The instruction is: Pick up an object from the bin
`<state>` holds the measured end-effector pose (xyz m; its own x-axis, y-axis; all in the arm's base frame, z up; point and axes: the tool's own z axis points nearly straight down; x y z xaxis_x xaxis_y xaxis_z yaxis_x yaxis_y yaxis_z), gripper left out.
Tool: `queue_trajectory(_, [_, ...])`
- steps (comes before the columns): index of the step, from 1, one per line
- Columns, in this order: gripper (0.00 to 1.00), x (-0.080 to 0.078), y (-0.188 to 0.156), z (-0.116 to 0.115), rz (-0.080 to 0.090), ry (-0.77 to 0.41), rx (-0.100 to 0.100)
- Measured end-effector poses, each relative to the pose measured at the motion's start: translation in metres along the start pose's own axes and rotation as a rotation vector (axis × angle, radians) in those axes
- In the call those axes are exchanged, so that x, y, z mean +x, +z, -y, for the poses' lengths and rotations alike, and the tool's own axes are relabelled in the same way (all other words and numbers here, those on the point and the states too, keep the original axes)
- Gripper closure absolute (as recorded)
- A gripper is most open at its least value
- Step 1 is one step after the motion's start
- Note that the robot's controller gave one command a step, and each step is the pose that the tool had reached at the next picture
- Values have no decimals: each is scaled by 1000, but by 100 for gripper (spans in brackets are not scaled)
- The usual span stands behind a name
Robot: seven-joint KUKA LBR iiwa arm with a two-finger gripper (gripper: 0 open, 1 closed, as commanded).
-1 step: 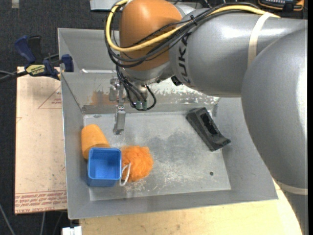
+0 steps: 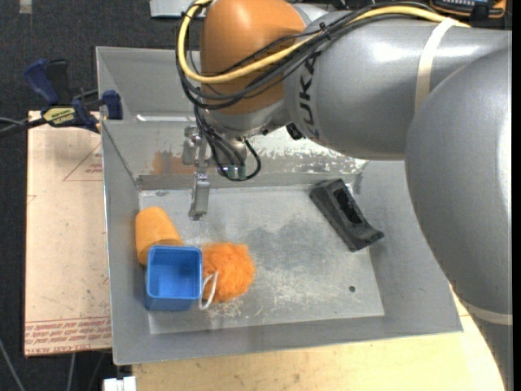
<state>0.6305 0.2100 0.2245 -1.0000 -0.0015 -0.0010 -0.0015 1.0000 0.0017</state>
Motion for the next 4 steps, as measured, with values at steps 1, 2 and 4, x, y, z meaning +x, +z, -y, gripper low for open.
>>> queue_trajectory(1, [0,35,46,2,3,-25,-1])
queue_trajectory(2, [0,63,72,1,-10,-140,2])
queue_trajectory(4, [100,90,146,-3,-14,-172,14])
